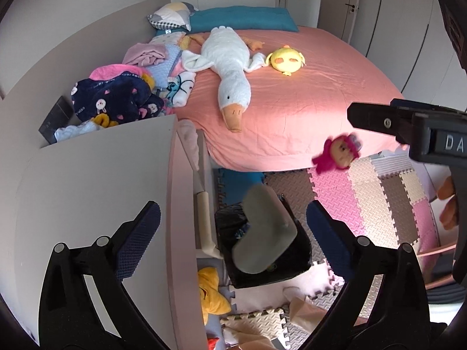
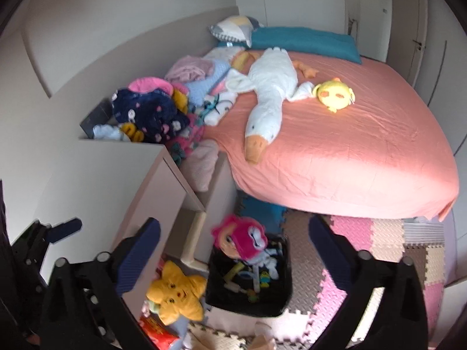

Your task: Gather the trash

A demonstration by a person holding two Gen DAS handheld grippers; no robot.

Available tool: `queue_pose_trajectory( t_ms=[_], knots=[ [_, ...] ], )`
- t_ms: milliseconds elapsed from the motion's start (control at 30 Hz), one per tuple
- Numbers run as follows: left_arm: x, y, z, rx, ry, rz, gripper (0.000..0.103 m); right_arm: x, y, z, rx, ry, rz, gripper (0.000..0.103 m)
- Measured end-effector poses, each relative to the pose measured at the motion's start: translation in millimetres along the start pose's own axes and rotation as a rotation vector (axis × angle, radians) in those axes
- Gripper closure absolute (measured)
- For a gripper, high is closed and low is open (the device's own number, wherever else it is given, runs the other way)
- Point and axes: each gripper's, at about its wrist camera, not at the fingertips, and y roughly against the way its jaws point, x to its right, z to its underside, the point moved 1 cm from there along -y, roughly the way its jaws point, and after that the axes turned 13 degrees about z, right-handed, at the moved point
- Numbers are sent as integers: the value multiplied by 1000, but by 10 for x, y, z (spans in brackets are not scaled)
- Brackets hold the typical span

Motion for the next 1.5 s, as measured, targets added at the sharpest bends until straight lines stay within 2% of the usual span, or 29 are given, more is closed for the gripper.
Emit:
queue_pose_trajectory(
  t_ms=[100, 800, 1500],
  knots=[
    [-15, 4, -1, -8, 1, 1, 6, 15, 14, -48, 23, 8, 48, 3],
    [-82, 69, -23, 7, 13, 7, 6, 67, 48, -72, 26, -4, 52, 3],
    [-26, 111, -20, 15, -4, -21, 6, 54, 68, -50, 26, -6, 64, 3]
  ],
)
